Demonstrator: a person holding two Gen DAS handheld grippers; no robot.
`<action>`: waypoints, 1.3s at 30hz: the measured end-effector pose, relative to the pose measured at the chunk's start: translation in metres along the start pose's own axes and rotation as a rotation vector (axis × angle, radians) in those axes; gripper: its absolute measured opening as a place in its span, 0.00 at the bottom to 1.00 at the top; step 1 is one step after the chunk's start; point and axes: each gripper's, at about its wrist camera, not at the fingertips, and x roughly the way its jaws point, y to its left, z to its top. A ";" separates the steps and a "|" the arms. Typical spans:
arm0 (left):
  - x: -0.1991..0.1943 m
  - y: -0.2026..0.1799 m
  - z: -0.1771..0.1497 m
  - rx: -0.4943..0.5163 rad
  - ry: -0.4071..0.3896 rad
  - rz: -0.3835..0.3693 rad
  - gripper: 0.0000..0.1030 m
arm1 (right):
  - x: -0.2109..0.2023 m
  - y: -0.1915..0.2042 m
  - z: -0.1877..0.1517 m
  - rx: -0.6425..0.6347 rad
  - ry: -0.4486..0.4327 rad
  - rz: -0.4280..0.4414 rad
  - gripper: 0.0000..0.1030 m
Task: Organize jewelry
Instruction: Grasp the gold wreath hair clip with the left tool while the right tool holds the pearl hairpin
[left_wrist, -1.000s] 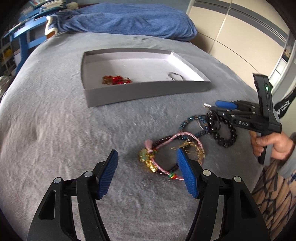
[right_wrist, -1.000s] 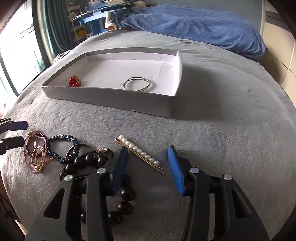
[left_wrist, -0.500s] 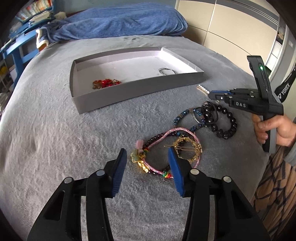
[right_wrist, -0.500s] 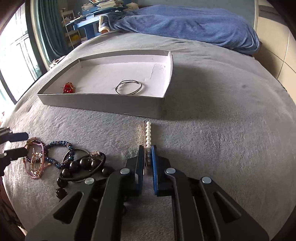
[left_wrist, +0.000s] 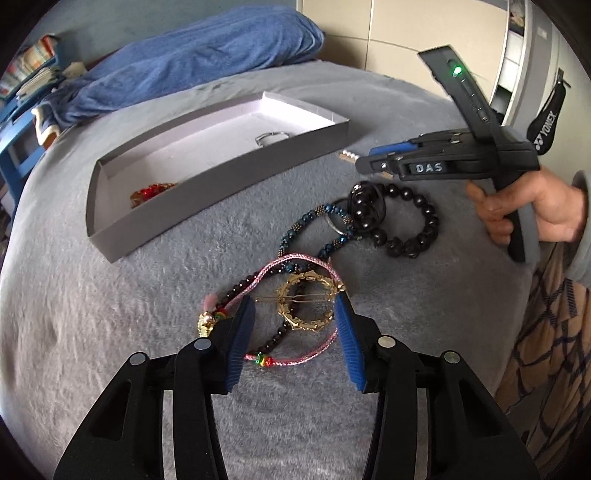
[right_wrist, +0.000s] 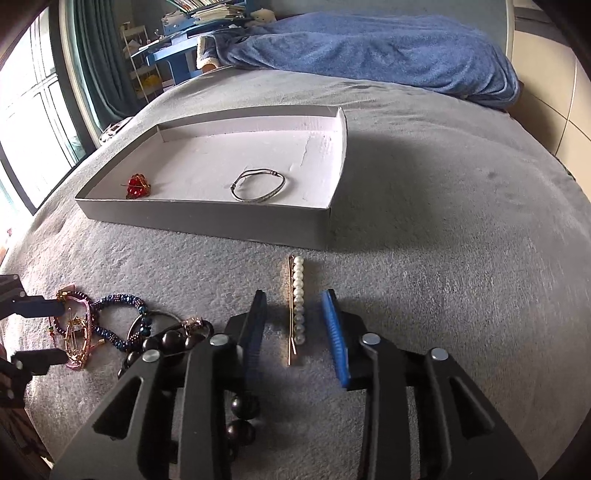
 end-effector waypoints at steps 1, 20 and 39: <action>0.002 0.000 0.001 -0.002 0.004 0.001 0.48 | 0.001 0.000 0.000 0.000 0.000 0.001 0.32; 0.000 -0.008 0.001 0.034 -0.031 -0.029 0.47 | 0.003 0.001 -0.001 -0.016 -0.011 0.017 0.07; -0.029 0.019 0.010 -0.028 -0.118 0.002 0.34 | -0.023 0.003 0.006 0.038 -0.085 0.075 0.07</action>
